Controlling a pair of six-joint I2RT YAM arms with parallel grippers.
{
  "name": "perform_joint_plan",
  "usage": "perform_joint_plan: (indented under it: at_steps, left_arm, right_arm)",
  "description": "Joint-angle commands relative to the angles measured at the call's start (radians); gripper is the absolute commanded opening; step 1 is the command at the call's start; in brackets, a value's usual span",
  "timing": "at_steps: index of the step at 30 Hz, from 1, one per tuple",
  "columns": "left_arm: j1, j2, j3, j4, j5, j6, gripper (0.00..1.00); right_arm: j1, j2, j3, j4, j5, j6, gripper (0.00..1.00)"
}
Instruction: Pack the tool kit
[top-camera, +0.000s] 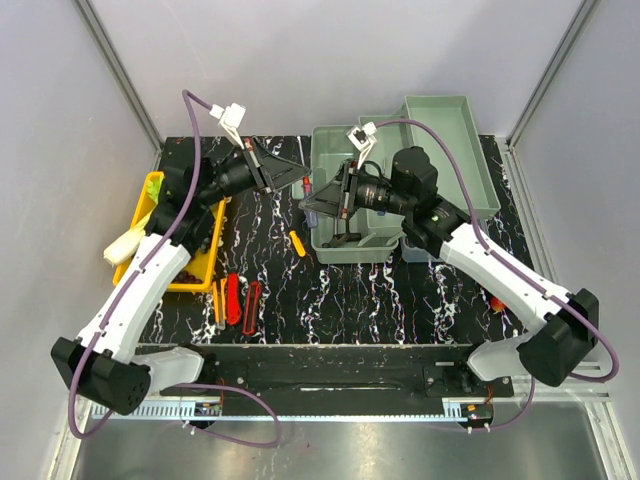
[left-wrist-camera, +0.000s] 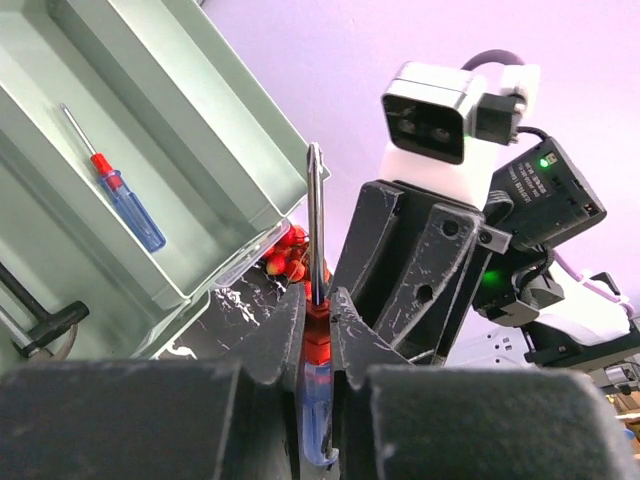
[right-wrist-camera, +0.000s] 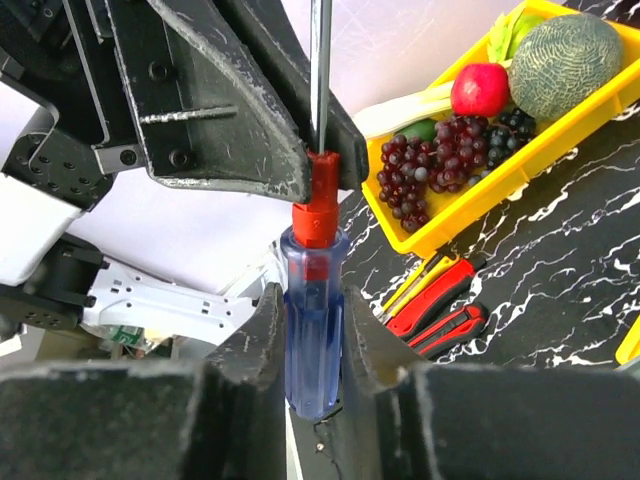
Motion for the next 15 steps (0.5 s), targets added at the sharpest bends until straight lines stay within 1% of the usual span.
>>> perform_joint_plan:
  at_steps: [1, 2, 4, 5, 7, 9, 11, 12, 15]
  left_arm:
    - [-0.004, -0.001, 0.055, 0.011, 0.025, 0.020, 0.11]
    - [-0.004, 0.004, 0.067, -0.021, 0.006, 0.044, 0.22]
    - [-0.004, 0.007, 0.095, -0.102, -0.021, 0.116, 0.55]
    - [-0.004, 0.010, 0.111, -0.147, -0.053, 0.161, 0.66]
    - [-0.004, 0.010, 0.150, -0.257, -0.156, 0.235, 0.84]
    - [-0.003, 0.015, 0.176, -0.374, -0.254, 0.296, 0.91]
    - [-0.001, 0.018, 0.190, -0.449, -0.371, 0.328, 0.96]
    - [-0.003, 0.022, 0.193, -0.480, -0.420, 0.344, 0.99]
    - [-0.001, 0.027, 0.185, -0.526, -0.498, 0.361, 0.99]
  right_arm:
    - [0.003, -0.040, 0.018, 0.038, 0.020, -0.003, 0.08]
    - [0.001, -0.043, 0.018, 0.015, 0.049, -0.010, 0.06]
    - [0.001, -0.061, 0.018, -0.046, 0.145, -0.037, 0.03]
    - [0.003, -0.074, 0.014, -0.106, 0.219, -0.052, 0.00]
    - [0.000, -0.094, 0.009, -0.181, 0.380, -0.083, 0.00]
    - [0.000, -0.101, 0.017, -0.267, 0.547, -0.117, 0.00]
    - [-0.009, -0.082, 0.047, -0.385, 0.731, -0.126, 0.00]
    - [-0.018, -0.066, 0.069, -0.448, 0.797, -0.126, 0.01]
    - [-0.057, 0.003, 0.127, -0.611, 1.000, -0.129, 0.03]
